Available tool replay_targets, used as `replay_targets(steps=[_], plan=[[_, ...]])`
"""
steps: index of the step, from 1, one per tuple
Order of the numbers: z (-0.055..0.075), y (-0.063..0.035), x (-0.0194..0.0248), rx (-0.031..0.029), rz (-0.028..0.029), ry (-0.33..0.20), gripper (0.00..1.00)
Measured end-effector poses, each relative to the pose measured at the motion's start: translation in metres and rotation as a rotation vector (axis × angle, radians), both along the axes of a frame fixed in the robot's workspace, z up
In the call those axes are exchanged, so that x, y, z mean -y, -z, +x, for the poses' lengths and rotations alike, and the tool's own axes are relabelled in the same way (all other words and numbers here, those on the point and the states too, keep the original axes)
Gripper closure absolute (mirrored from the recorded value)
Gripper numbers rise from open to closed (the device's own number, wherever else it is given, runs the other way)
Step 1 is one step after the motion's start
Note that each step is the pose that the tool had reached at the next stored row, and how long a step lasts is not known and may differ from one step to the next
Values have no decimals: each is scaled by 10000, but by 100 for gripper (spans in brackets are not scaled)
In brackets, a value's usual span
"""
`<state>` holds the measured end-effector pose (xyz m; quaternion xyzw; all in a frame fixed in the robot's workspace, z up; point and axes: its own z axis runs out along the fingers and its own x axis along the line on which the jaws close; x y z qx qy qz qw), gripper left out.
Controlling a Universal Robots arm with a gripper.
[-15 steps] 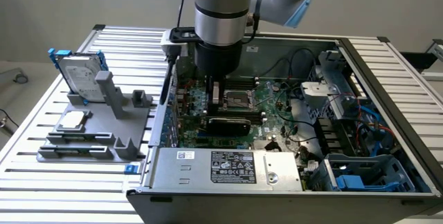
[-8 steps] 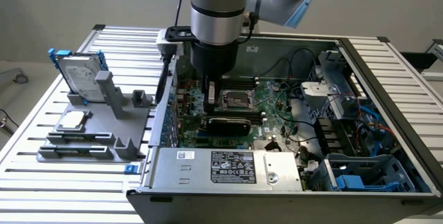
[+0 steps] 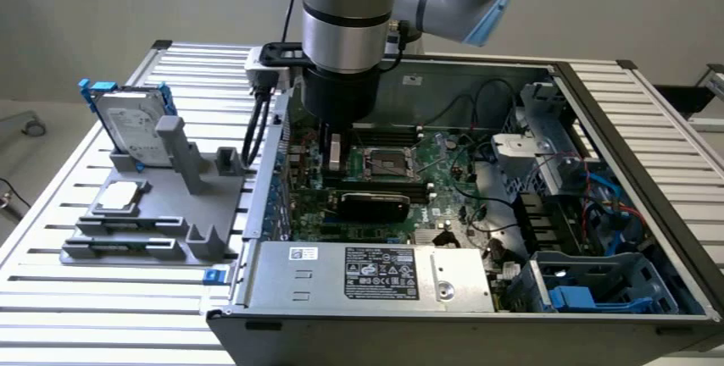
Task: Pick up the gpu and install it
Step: 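Press down on the gpu until it lock into place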
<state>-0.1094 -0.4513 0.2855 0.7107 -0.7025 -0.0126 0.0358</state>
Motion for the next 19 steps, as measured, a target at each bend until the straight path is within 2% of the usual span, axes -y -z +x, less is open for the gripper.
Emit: replay_targets(steps=[3, 9, 12, 16, 19], plan=[[-22, 0, 1, -103, -108, 0, 89], [-47, -1, 1, -294, -243, 0, 89], [-60, -4, 2, -399, -286, -2, 89], [-74, -10, 1, -536, -304, -3, 89], [-83, -15, 1, -615, -329, -3, 89]])
